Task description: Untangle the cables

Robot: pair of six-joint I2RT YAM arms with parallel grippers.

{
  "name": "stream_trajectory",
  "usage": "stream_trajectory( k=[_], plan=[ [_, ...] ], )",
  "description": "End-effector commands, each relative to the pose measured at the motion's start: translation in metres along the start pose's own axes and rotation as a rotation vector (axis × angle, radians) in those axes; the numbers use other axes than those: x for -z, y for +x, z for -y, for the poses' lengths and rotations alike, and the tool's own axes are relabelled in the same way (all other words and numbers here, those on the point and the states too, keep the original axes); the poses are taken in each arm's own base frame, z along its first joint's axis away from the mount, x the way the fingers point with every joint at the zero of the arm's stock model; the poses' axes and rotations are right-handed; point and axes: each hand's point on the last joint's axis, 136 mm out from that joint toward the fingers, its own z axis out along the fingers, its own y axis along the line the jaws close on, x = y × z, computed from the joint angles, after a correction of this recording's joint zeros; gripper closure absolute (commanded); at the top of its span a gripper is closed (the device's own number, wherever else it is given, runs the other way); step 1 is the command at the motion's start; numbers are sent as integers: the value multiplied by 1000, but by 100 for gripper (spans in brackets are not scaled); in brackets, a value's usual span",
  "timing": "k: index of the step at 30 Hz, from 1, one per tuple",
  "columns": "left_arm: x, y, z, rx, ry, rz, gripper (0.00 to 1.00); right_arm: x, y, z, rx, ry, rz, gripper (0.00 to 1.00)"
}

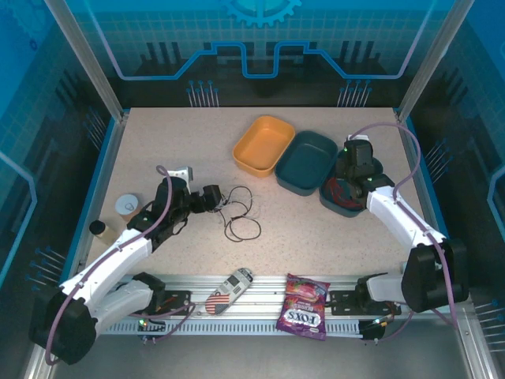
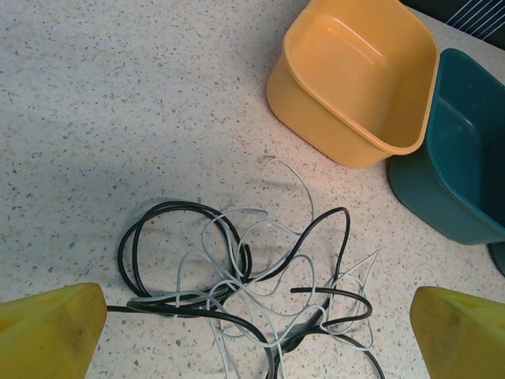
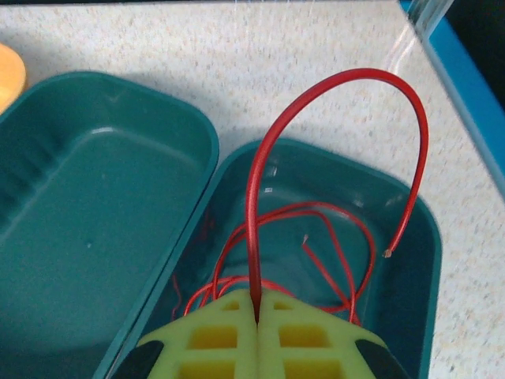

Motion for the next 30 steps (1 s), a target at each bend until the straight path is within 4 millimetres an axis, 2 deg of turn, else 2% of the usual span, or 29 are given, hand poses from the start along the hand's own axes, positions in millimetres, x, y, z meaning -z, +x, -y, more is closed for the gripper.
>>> stream_trajectory(
  k=[1,8,13,20,25,30],
  plan=[
    [1,0,3,-9,26,4,1,-8,27,-1,-60,-9,-113,100],
    [1,1,2,-5,27,0,1,-27,54,0,-40,43,-261,100],
    [1,0,2,-10,24,3,1,-36,63,5,-31,103,-315,100],
    [0,0,3,-10,25,2,1,-50,73,3,12,116,-360,98],
    [0,0,3,-9,26,0,1,-54,74,-2,16,102,-376,88],
    [1,-2,3,-11,22,4,1,-45,65,-4,8,85,-351,66]
  ],
)
